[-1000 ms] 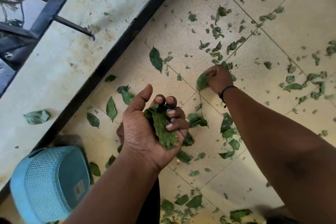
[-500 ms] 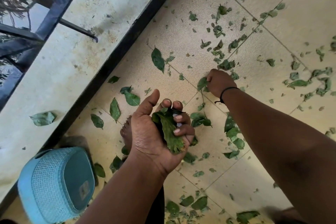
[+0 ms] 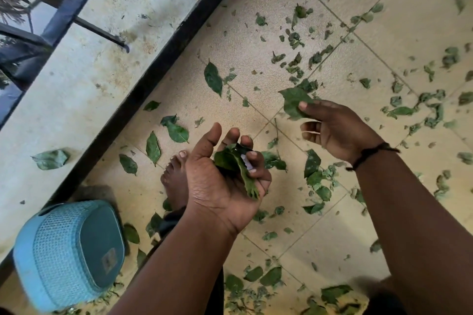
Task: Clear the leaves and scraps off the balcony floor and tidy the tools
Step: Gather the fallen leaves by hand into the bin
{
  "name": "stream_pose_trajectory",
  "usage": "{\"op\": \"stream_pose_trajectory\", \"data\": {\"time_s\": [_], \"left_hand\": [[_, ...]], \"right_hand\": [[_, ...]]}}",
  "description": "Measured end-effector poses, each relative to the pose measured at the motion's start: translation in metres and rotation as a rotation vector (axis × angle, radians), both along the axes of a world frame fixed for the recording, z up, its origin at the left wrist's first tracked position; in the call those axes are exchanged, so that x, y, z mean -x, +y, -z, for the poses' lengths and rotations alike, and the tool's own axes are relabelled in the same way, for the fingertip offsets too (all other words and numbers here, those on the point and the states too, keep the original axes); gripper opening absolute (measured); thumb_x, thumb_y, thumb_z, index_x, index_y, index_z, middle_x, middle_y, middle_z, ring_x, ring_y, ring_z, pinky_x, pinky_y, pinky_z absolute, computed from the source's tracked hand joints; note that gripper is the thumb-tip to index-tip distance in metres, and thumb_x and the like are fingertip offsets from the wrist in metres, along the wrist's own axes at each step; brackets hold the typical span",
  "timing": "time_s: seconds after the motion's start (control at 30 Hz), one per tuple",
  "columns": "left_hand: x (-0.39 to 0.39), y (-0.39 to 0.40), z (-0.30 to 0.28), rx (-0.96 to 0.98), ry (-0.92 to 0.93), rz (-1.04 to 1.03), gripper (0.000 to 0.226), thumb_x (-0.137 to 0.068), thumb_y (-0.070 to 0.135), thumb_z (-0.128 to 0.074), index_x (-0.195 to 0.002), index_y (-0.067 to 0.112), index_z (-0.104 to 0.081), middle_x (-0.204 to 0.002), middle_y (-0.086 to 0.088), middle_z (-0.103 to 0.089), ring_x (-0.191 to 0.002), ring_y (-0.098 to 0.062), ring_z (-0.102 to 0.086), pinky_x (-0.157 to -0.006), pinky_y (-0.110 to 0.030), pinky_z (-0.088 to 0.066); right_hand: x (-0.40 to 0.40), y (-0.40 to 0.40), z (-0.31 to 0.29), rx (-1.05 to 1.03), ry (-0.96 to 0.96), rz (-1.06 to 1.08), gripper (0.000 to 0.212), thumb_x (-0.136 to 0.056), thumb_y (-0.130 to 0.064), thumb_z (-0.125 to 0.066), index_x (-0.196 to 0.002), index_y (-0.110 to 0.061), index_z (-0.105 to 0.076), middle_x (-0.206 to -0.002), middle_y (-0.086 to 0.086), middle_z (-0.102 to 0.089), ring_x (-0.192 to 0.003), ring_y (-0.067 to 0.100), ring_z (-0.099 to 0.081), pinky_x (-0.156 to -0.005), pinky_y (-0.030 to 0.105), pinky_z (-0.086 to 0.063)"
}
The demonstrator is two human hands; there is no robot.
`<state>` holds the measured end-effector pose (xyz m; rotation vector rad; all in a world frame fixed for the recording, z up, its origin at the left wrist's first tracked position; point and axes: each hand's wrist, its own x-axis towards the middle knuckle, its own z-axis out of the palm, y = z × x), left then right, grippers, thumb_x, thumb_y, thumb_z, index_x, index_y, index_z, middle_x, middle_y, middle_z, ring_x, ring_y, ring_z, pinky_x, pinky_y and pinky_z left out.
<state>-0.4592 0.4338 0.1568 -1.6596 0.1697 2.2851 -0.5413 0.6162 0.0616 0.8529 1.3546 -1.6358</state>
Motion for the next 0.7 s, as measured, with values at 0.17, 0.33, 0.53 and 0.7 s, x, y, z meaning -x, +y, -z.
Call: {"op": "stream_pose_trajectory", "data": {"time_s": [0.17,0.33,0.53,0.7], "left_hand": [[-0.009,0.016,-0.001,-0.016,0.081,-0.031,0.023,-0.079,0.041,-0.061,-0.073,0.019,-0.065,-0.083,-0.001,-0.062,-0.071,-0.016,-0.057,-0.065,-0.023,-0.038],[-0.007,0.038,-0.002,-0.069,0.245,-0.089,0.029,-0.082,0.042,-0.061,-0.077,0.014,-0.069,-0.088,-0.006,-0.064,-0.089,-0.026,-0.065,-0.092,-0.039,-0.052],[-0.015,0.054,0.005,-0.135,0.336,-0.1,0.034,-0.085,0.046,-0.058,-0.081,0.015,-0.07,-0.099,-0.008,-0.068,-0.102,-0.03,-0.064,-0.099,-0.044,-0.048],[-0.011,0.051,0.003,-0.173,0.308,-0.044,0.036,-0.086,0.046,-0.057,-0.078,0.015,-0.074,-0.093,-0.004,-0.069,-0.095,-0.025,-0.068,-0.087,-0.035,-0.054]], "right_hand": [[-0.03,-0.015,-0.108,0.169,0.106,-0.334,0.023,-0.065,-0.029,-0.077,-0.079,-0.013,-0.07,-0.075,0.007,-0.069,-0.048,0.011,-0.053,-0.048,0.021,-0.05],[-0.081,-0.036,-0.12,-0.611,0.683,-0.752,0.019,-0.089,-0.041,-0.062,-0.104,-0.029,-0.064,-0.09,-0.01,-0.057,-0.075,0.004,-0.054,-0.059,0.021,-0.044],[-0.097,-0.021,-0.119,-0.796,0.947,-0.823,0.049,-0.093,-0.043,-0.048,-0.136,-0.019,-0.049,-0.123,0.006,-0.042,-0.108,0.021,-0.053,-0.085,0.033,-0.053],[-0.066,0.005,-0.117,-0.496,0.863,-0.382,0.025,-0.094,-0.044,-0.055,-0.11,-0.025,-0.058,-0.106,-0.008,-0.051,-0.074,0.004,-0.052,-0.057,0.011,-0.041]]}}
